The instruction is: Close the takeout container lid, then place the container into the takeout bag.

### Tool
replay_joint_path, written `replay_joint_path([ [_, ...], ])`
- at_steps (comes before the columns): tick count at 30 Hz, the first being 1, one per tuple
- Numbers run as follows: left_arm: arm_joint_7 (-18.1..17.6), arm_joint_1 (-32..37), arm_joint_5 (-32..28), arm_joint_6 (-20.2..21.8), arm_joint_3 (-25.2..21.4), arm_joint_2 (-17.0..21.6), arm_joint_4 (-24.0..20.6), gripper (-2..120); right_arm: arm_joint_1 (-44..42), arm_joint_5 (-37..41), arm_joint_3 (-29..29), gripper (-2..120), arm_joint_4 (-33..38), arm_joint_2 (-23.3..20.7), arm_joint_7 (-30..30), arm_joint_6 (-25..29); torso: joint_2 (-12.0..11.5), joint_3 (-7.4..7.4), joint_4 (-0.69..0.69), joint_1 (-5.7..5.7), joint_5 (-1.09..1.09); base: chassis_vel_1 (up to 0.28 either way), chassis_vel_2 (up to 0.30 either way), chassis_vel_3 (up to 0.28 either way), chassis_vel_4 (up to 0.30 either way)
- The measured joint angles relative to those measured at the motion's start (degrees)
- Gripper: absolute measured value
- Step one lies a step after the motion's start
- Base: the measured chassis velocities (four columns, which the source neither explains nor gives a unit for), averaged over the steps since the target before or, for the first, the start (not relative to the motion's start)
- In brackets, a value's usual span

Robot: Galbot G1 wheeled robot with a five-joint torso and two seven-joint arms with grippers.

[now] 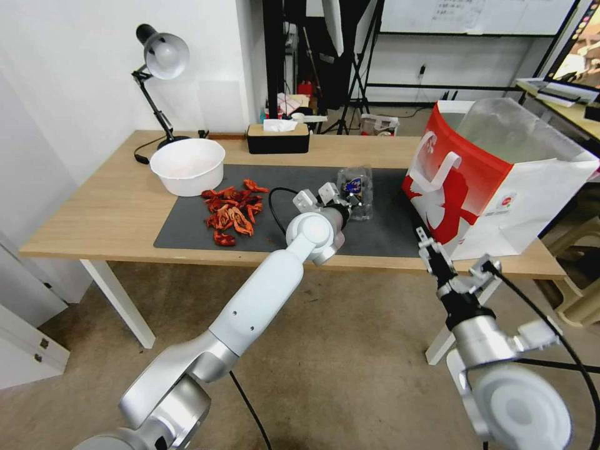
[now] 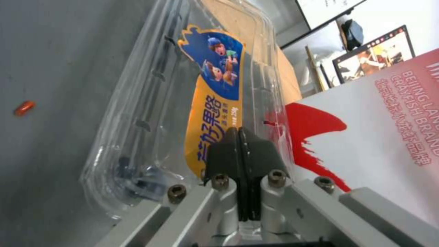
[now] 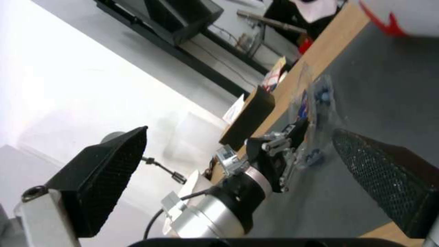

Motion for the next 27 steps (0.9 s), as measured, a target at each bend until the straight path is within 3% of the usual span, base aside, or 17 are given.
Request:
replay_joint_path([
  [27, -0.3, 0.9, 0.8, -0.7, 0.2, 0.2, -0.5, 0, 21.7, 6.2, -5.0, 100, -12.5, -3.2, 14.4, -11.4, 0.0, 0.01, 0.00, 0.00, 0.00, 0.000, 0.000, 0.000, 0.000],
])
